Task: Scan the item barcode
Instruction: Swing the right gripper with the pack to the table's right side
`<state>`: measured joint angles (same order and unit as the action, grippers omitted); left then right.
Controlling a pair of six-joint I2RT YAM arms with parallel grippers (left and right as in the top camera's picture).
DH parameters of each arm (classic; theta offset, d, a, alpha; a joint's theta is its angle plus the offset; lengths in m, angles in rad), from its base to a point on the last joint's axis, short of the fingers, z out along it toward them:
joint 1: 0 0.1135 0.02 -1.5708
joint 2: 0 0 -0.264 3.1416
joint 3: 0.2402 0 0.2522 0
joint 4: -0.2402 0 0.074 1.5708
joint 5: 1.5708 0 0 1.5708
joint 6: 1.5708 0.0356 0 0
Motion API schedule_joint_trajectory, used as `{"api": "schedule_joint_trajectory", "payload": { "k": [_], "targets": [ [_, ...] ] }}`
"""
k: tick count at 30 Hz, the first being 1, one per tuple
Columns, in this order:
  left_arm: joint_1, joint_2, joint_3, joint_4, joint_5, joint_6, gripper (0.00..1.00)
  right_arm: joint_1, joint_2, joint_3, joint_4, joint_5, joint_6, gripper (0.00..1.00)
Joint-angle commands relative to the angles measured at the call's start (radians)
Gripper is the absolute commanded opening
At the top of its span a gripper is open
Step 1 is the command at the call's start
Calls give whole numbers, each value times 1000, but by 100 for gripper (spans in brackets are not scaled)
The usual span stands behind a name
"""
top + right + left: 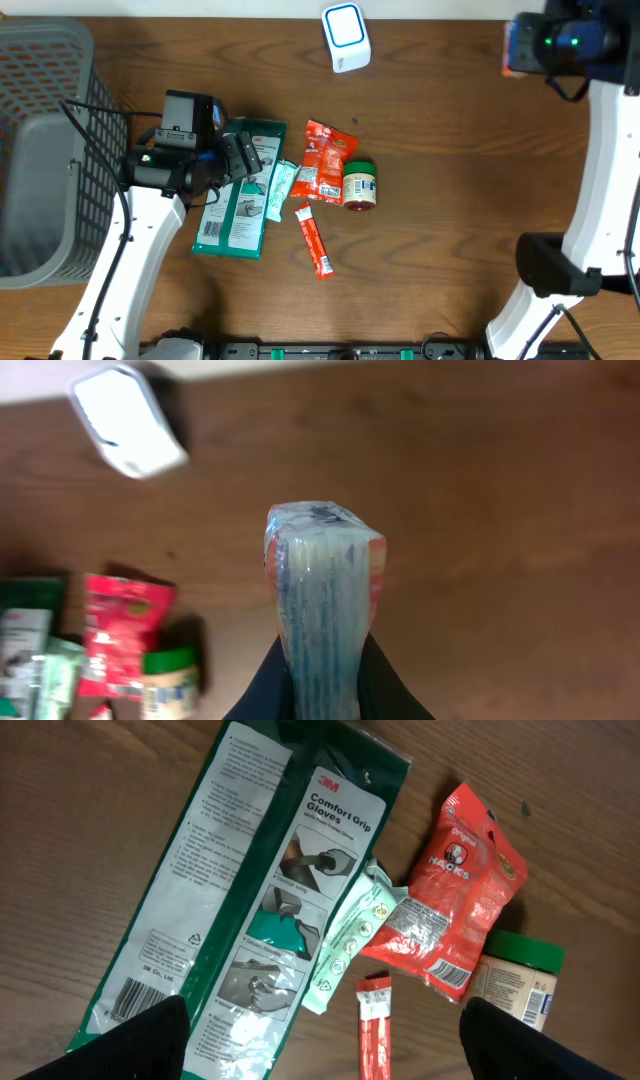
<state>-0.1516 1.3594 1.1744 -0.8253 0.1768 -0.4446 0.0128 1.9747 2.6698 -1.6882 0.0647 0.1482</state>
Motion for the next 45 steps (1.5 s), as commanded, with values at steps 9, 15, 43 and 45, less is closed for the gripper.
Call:
{"api": "schedule_joint_trajectory", "payload": {
  "k": [9, 15, 43, 45],
  "targets": [
    [3, -5, 15, 0, -10, 6, 87, -143, 27, -401, 71, 319, 126, 1],
    [3, -5, 15, 0, -10, 6, 87, -200, 27, -699, 286, 365, 129, 1],
    [3, -5, 15, 0, -10, 6, 87, -352, 28, -1362, 1018, 317, 128, 34],
    [3, -5, 15, 0, -10, 6, 87, -352, 28, -1362, 1019, 300, 128, 37]
  ]
}}
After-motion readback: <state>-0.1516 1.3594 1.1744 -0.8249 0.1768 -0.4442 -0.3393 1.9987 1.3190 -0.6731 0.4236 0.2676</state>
